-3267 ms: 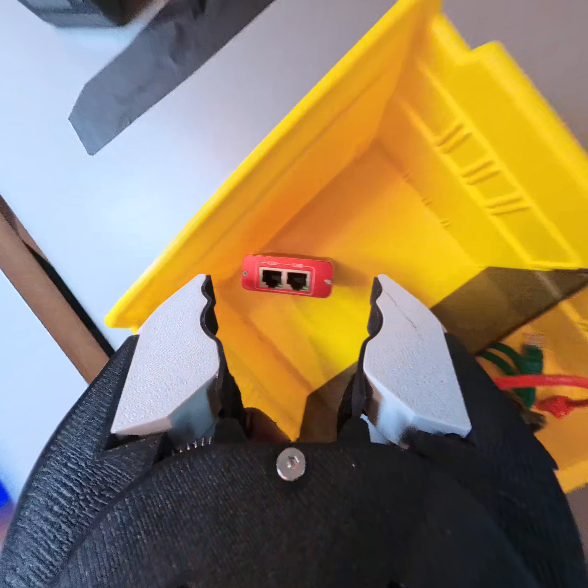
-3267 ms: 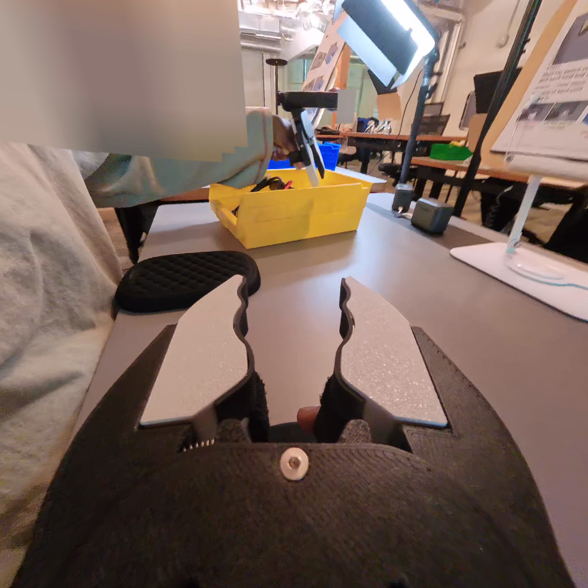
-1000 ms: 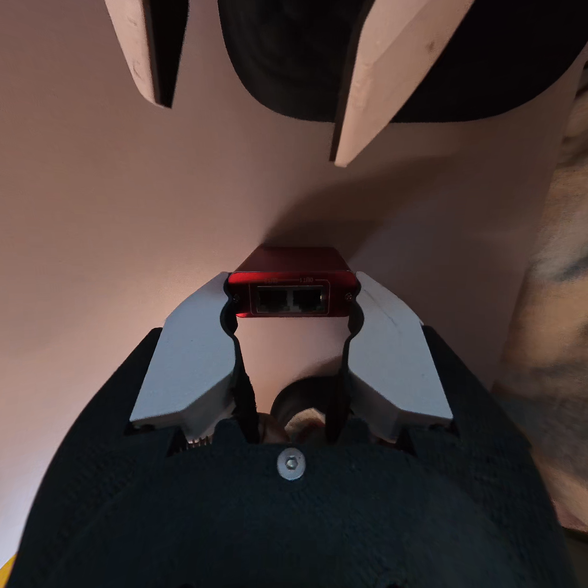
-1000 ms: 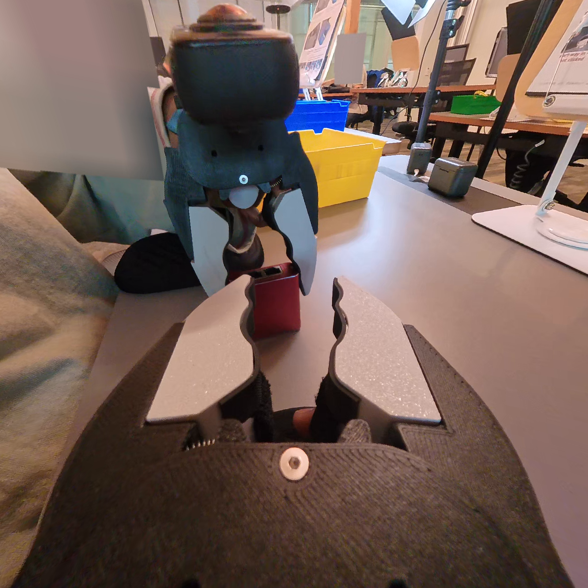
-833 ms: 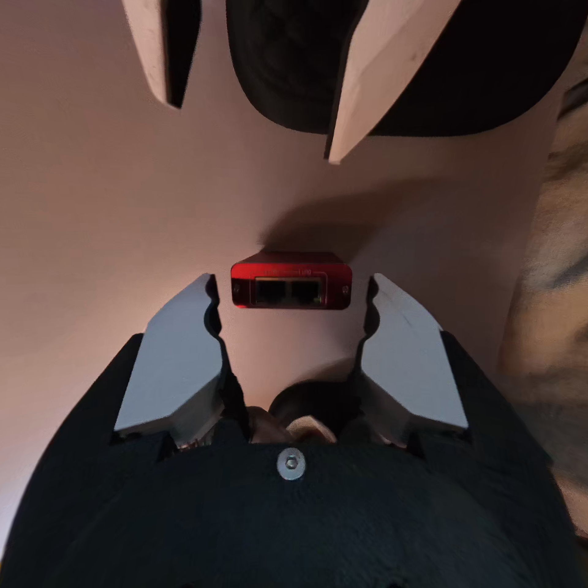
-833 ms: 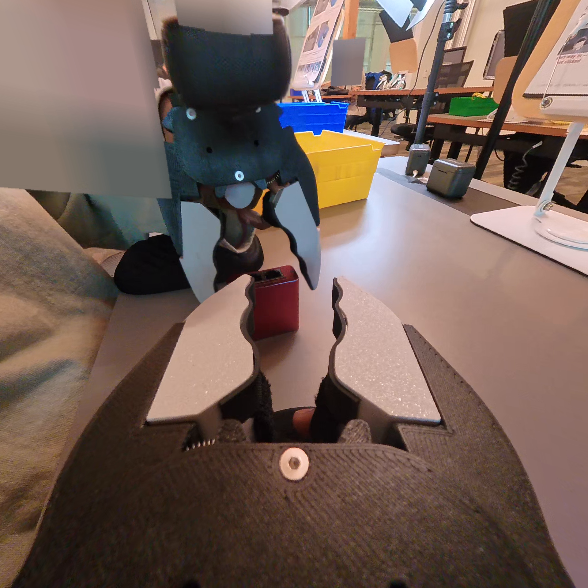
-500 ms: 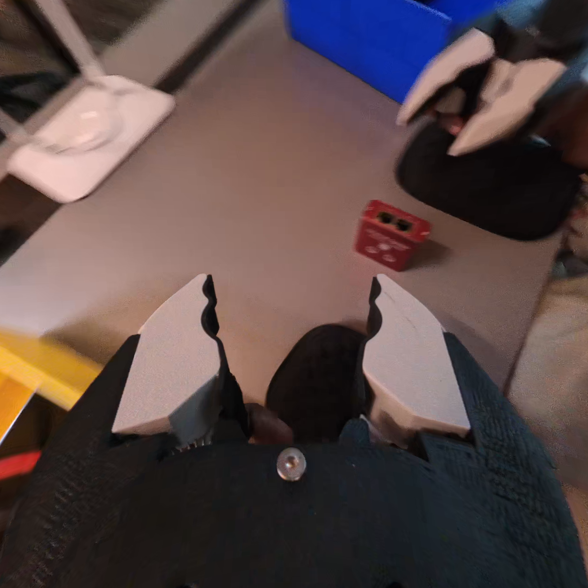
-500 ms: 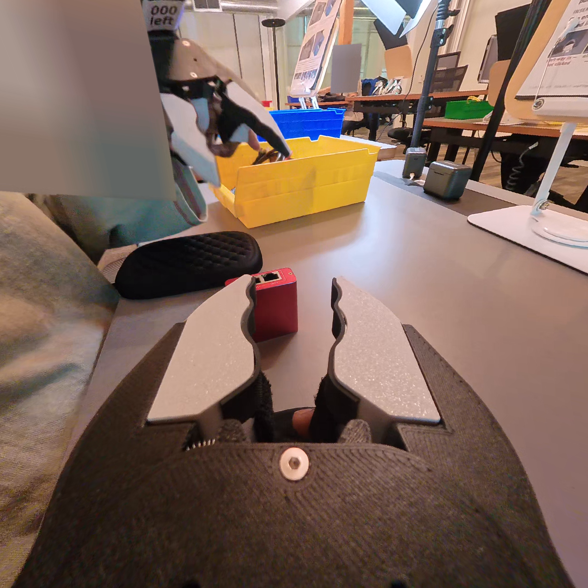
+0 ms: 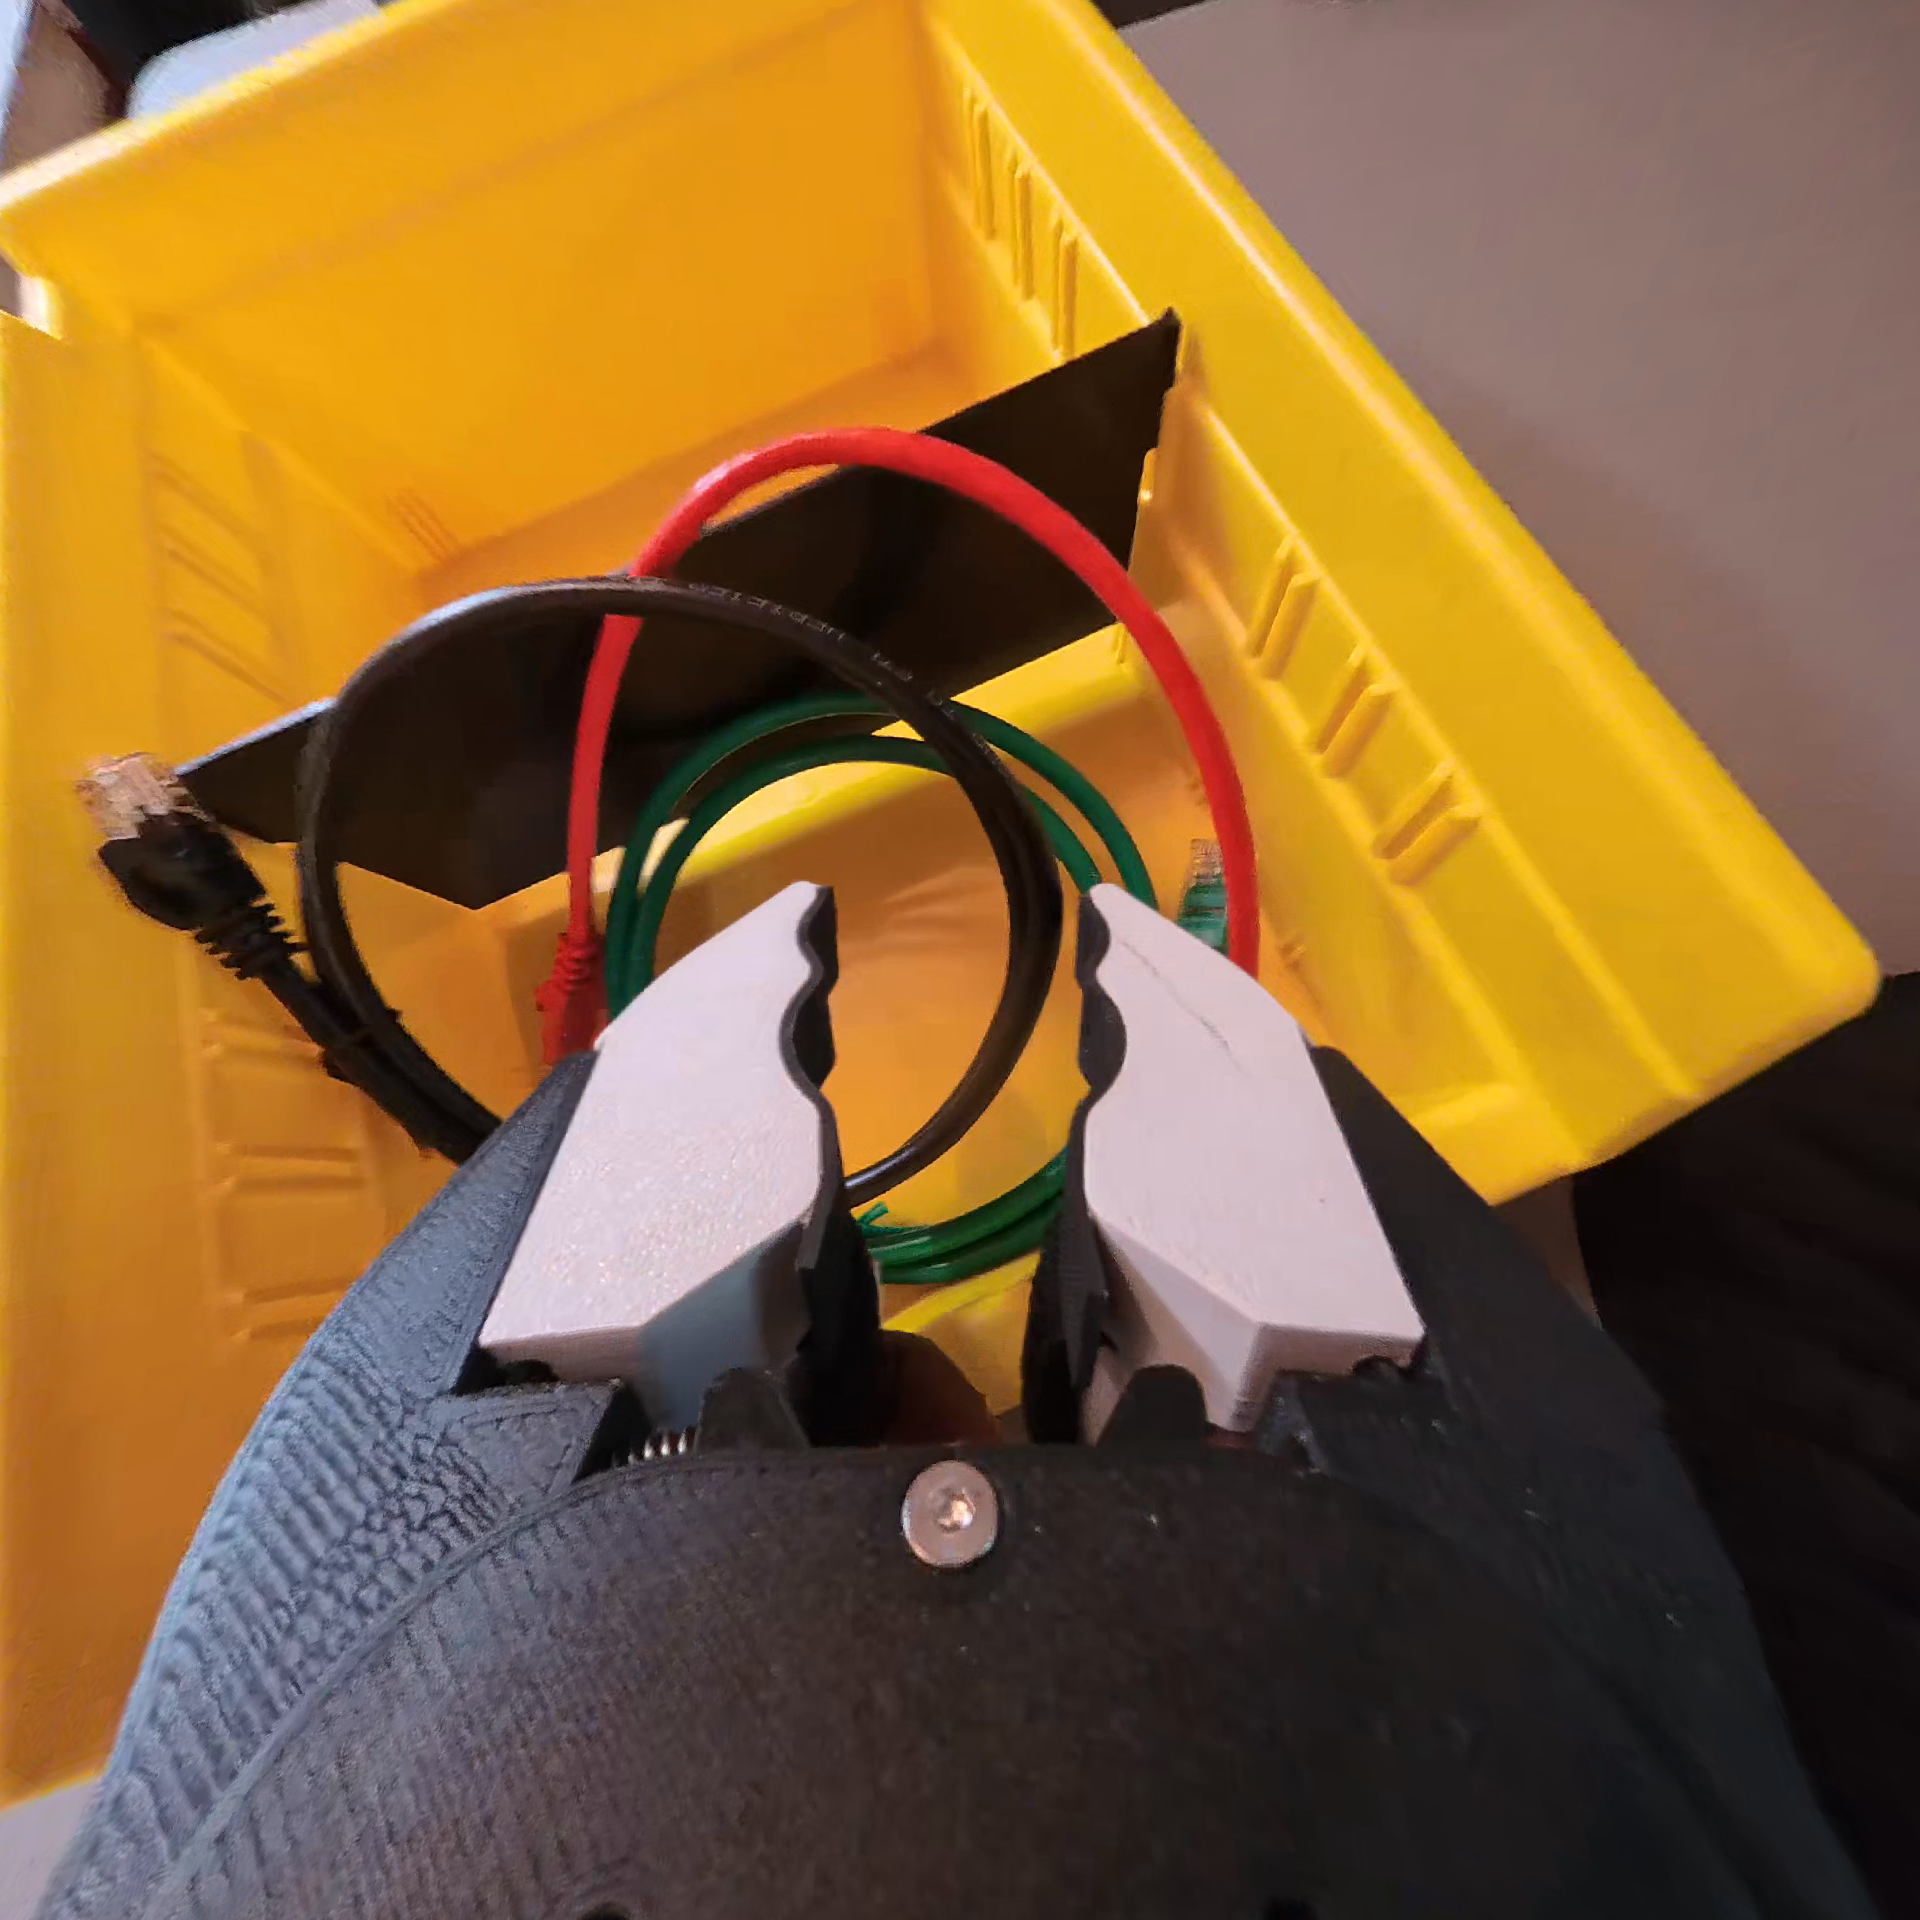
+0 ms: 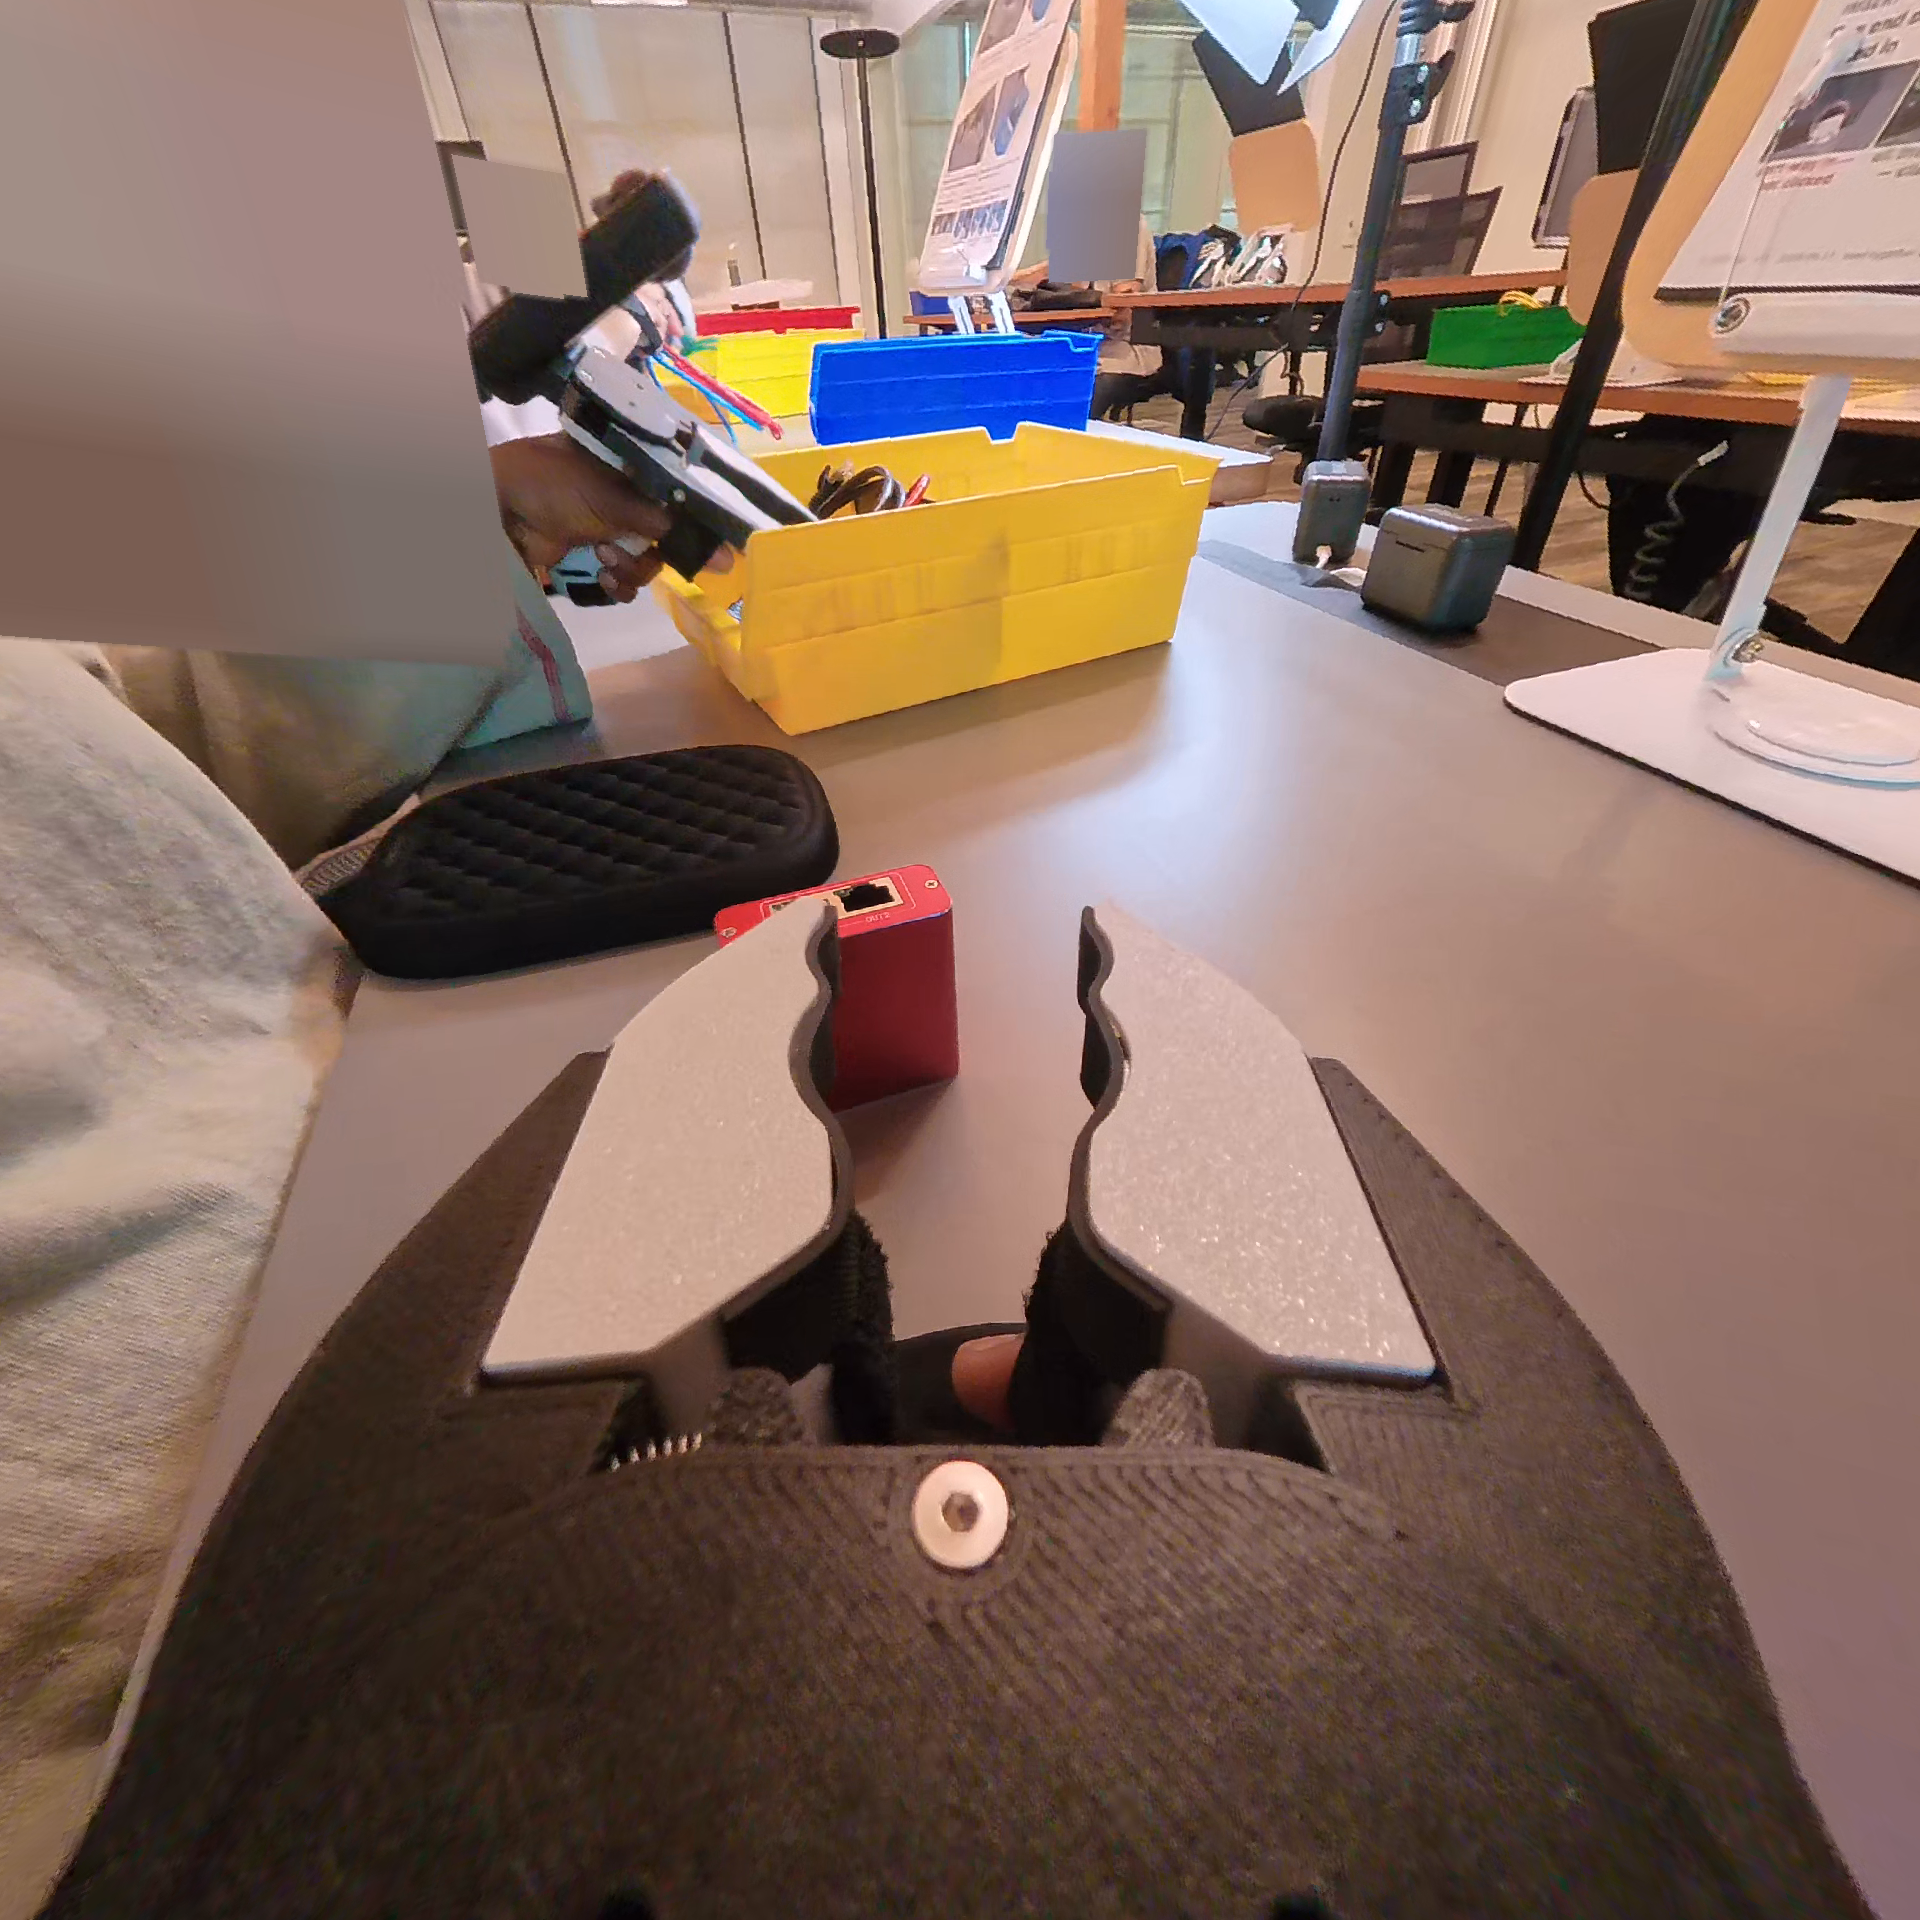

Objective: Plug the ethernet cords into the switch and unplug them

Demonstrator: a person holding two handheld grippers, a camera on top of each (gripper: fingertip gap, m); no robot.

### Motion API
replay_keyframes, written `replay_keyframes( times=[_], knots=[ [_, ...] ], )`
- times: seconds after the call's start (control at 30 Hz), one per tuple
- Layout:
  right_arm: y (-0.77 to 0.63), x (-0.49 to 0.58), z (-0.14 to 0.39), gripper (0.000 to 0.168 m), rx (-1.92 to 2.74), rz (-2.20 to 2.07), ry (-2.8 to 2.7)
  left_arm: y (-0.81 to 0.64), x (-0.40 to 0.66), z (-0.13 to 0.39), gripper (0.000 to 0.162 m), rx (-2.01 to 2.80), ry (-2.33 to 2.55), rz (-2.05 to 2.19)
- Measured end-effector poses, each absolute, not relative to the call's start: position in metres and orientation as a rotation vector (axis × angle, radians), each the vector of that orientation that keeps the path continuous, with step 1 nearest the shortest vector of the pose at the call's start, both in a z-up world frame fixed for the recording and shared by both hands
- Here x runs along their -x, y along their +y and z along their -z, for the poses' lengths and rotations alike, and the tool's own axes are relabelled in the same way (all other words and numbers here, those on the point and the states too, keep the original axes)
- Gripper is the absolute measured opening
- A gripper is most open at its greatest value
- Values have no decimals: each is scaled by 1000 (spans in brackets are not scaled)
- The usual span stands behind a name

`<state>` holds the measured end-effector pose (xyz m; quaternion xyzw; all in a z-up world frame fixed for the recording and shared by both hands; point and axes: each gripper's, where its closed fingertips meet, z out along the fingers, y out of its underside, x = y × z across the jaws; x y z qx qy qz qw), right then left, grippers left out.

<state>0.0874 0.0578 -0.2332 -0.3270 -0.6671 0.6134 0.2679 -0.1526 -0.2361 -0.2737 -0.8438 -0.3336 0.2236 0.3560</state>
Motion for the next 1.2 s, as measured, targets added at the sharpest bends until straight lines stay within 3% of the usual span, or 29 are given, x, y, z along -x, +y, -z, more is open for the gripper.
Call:
replay_keyframes(
  times=[0.2,0.47,0.83,1.0,1.2],
  knots=[
    [58,-87,233,44,886,-1662,-1800,-228,143,280,7,2224,-755,-544],
    [58,-89,231,44,866,-1661,-1784,-231,140,238,7,2045,-683,-629],
    [56,-89,232,43,858,-1642,-1795,-206,77,112,6,1586,-252,-636],
    [56,-89,233,43,856,-1634,-1799,-171,30,128,6,1779,51,-657],
    [55,-89,233,43,851,-1626,-1801,-145,-36,189,6,2120,533,-641]
  ],
)
